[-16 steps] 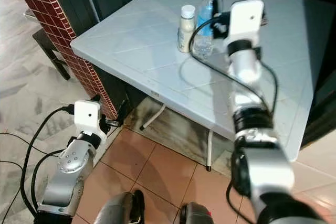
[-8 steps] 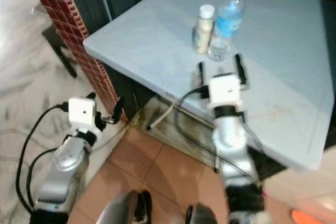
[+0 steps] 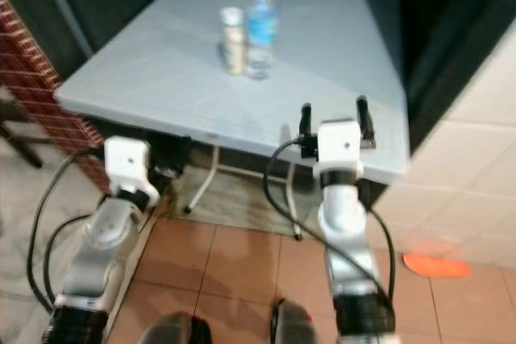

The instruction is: Restocking fridge

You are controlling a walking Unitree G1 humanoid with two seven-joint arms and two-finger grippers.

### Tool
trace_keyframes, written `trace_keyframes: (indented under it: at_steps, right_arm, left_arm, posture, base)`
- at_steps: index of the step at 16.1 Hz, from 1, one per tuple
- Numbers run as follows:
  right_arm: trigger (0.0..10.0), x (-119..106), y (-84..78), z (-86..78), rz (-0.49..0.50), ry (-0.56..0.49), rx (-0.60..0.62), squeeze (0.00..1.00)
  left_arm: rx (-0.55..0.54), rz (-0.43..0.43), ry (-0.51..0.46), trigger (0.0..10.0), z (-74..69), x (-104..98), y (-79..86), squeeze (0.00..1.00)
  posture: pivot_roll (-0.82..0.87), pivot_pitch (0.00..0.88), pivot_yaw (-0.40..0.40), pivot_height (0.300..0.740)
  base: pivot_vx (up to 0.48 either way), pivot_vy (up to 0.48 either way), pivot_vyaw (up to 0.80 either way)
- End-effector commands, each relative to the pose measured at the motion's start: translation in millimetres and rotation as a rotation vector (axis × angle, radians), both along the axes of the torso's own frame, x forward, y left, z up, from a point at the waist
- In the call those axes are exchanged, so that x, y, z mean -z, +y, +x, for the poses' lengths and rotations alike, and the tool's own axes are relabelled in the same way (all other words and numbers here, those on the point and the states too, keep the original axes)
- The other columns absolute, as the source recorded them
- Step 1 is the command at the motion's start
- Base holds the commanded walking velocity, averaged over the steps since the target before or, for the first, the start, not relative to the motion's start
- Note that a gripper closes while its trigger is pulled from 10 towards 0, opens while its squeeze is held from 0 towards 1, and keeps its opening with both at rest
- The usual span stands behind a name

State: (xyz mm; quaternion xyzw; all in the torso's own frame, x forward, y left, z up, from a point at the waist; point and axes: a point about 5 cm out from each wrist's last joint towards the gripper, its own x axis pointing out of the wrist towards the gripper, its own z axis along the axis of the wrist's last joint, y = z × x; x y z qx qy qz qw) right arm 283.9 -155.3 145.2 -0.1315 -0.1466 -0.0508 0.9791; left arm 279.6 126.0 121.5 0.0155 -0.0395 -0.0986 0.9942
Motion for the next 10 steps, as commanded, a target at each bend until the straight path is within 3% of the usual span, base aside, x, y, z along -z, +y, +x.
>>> trace_keyframes:
  at_steps: [1,5,7,8,10]
  right_arm:
    - [10.0,-7,3.8,-2.3,-0.017,-0.014,-0.021,0.0]
    - [10.0,-4,-9.0,-3.9,-0.064,-0.003,-0.028,0.0]
    - [10.0,6,-11.4,-8.0,-0.004,0.048,-0.051,0.0]
    - [10.0,22,-13.1,-17.7,0.098,0.124,-0.047,0.0]
    - [10.0,31,-11.9,-29.0,0.117,0.168,-0.043,0.0]
  left_arm:
    - [0.009,-0.006,-0.026,10.0,-2.4,-7,0.0,0.0]
    - [0.006,-0.038,-0.071,10.0,-6.2,-10,-0.6,0.0]
    - [-0.006,-0.046,-0.056,10.0,-8.6,-7,0.9,0.0]
    - [-0.017,-0.047,-0.028,10.0,-13.8,2,4.1,0.0]
    - [-0.021,-0.039,-0.01,10.0,-19.5,7,6.8,0.0]
  posture:
    - [0.04,0.075,0.057,0.74]
    - [0.03,0.086,0.053,0.74]
    - [0.02,0.087,0.059,0.74]
    - [0.02,0.087,0.06,0.74]
    - [0.03,0.082,0.061,0.74]
  base:
    - [0.0,0.0,0.0]
    - [0.255,0.0,0.0]
    - [0.362,0.0,0.0]
    - [0.352,0.0,0.0]
    - [0.358,0.0,0.0]
